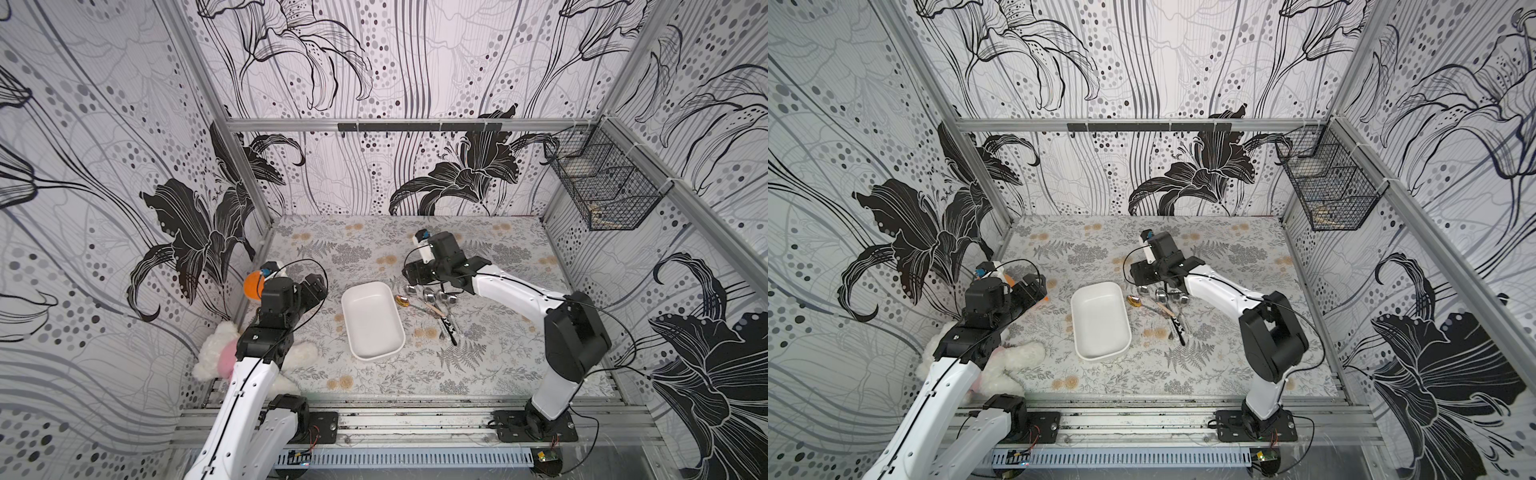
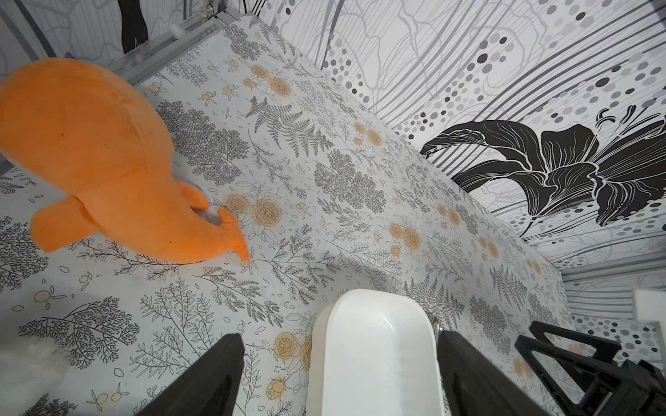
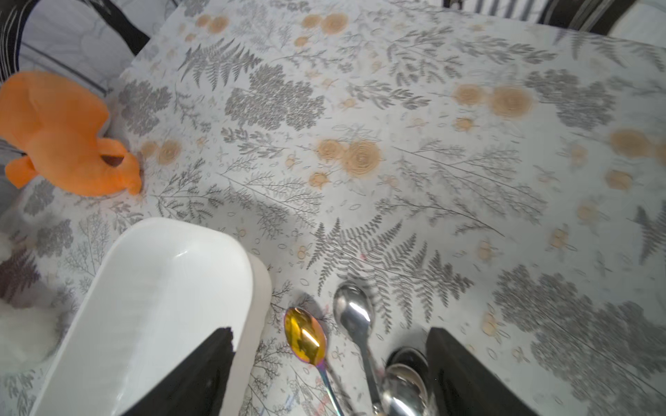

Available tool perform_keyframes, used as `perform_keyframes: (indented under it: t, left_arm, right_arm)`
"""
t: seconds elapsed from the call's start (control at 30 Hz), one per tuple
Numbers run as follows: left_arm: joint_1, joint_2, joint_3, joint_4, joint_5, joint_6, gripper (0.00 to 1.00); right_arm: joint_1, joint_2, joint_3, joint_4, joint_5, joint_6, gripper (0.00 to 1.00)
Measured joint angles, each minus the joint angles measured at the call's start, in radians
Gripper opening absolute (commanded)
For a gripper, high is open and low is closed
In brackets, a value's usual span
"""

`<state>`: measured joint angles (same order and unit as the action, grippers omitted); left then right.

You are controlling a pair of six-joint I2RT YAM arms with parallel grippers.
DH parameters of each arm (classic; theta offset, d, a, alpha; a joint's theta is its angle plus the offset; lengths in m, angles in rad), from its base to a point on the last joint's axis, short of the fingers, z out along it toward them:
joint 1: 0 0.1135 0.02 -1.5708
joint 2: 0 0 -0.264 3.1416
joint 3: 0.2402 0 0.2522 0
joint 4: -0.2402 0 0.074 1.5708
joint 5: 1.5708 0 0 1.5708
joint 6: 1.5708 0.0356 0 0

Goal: Put the spoon into the storage box
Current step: Pick up the spoon from the center of the board.

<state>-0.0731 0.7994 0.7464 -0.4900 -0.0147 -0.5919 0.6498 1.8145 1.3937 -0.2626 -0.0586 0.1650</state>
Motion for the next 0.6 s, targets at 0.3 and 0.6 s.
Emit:
perform_keyframes:
  t: [0.3, 0.6]
  left_arm:
    - [0.0, 0.0, 0.0, -0.023, -0.017, 0.006, 0.88]
    - [0.0, 0.003, 0.0, -0.028, -0.019, 0.006, 0.88]
  right_arm:
    - [0.063, 0.245, 0.261, -0.261, 0.092, -0.112, 0.63]
    - [0.069, 0.258, 0.229, -0.35, 0.108, -0.148, 0.49]
